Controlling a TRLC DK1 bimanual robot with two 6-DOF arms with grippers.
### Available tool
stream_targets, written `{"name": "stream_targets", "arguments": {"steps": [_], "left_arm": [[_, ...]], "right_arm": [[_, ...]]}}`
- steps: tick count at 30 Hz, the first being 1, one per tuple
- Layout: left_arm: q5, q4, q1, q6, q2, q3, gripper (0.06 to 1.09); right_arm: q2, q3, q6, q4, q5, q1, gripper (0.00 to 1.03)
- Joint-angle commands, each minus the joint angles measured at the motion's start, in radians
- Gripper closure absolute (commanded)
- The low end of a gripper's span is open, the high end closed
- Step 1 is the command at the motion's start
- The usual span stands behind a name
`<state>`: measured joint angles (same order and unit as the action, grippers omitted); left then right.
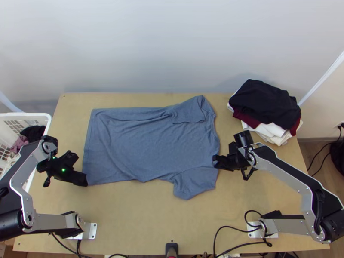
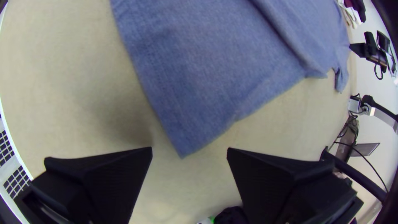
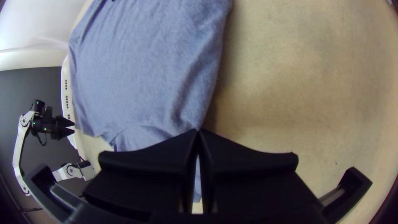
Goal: Fold the t-shirt
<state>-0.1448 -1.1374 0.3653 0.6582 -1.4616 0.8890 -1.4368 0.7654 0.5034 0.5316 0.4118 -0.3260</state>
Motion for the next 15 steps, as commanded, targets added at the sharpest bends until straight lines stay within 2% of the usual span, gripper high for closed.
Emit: {"name": "stream_targets", "arguments": {"steps": [1, 5, 8, 11, 13, 15], "left_arm": [[-0.002, 0.011, -0.008, -0.008, -0.023, -0.036, 0.31], [-0.002, 0.024, -0.008, -0.008, -0.034, -0.044, 0.32], [-0.004, 0.031, -0.008, -0.008, -0.034, -0.053, 0.47], [-0.009, 0.047, -0.009, -0.012, -0.043, -0.061, 0.49], [-0.021, 0.051, -0.009, -0.012, -0.046, -0.065, 0.6], [-0.056, 0.059, -0.009, -0.015, -0.042, -0.068, 0.81]], "right_arm": [[0.018, -0.012, -0.003, 0.004, 0.002, 0.001, 1.0], [0.015, -0.009, -0.006, 0.004, 0.001, 0.002, 1.0], [0.015, -0.008, -0.009, 0.004, 0.001, 0.002, 1.0], [0.015, -0.008, -0.014, 0.004, -0.002, 0.004, 1.0], [0.016, -0.009, -0.016, 0.004, -0.002, 0.007, 1.0], [0.022, -0.012, -0.019, 0.004, -0.004, 0.007, 1.0]]}}
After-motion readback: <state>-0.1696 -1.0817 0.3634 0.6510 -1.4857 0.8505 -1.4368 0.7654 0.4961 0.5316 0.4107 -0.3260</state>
